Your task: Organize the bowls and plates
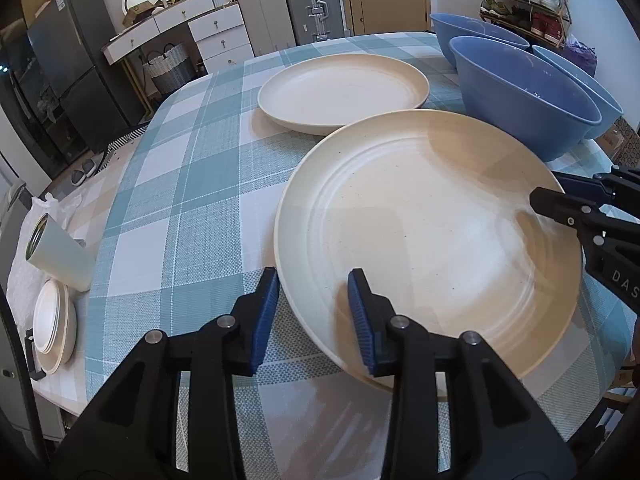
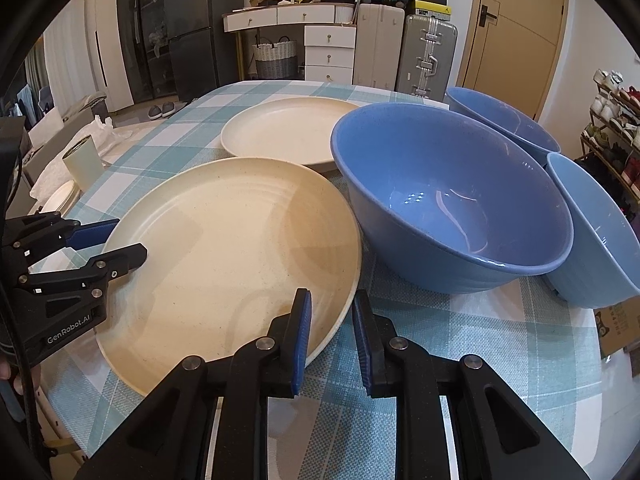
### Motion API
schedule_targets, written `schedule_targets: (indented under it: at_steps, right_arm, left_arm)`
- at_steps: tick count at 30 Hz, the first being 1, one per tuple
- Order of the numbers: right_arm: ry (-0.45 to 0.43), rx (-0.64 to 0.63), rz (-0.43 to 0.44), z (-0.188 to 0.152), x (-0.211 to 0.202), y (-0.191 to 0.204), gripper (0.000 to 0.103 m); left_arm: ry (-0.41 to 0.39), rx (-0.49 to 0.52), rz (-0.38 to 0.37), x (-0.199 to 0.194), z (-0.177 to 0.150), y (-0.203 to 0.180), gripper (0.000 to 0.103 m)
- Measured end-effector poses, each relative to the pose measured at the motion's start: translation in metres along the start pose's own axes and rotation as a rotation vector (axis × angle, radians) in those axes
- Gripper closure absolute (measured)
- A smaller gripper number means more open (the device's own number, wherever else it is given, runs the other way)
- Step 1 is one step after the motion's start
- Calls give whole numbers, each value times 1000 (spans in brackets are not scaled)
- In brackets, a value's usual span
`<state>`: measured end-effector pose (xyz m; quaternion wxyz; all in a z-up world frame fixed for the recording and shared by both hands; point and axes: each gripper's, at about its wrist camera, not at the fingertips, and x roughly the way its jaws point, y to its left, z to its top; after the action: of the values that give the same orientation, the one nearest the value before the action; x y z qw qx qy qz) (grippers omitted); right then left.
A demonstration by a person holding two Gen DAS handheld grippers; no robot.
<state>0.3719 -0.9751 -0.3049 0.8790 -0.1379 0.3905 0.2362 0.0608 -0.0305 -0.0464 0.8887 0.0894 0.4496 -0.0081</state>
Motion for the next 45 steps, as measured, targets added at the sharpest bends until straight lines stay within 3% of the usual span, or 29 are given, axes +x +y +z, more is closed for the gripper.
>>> schedule_targets:
  at_steps: [6,11,14,21,29,31,34,45]
  right_arm:
    - [3,-5,3,0,1,0,82]
    - [-8,-3,16,1,-4,0,76]
    - [-27,-7,39,3,-12,2,61]
    - [-75,-14,64,11,-35,7,32]
    - [-143,-8,68,25,-69,6,14]
    - [-162,1,61,30,-77,3,4]
    - [-182,6,59,39,-89,-2,1]
    - [-221,-13,79,70,-119,-16,1]
  left_arm:
    - [2,-22,-35,-1,1,4,65]
    - [-26,-66,-65,-9,3,14,39]
    - [-53,-82,-78,-19,5,18,30]
    - [-106,-138,-126,-44,10,31,27]
    - [-156,-179,-154,-72,15,36,21]
    - [-164,-180,-160,-77,16,36,20]
    - [-179,-193,-163,-82,20,37,3]
    - [-215,-233,-179,-97,30,47,2]
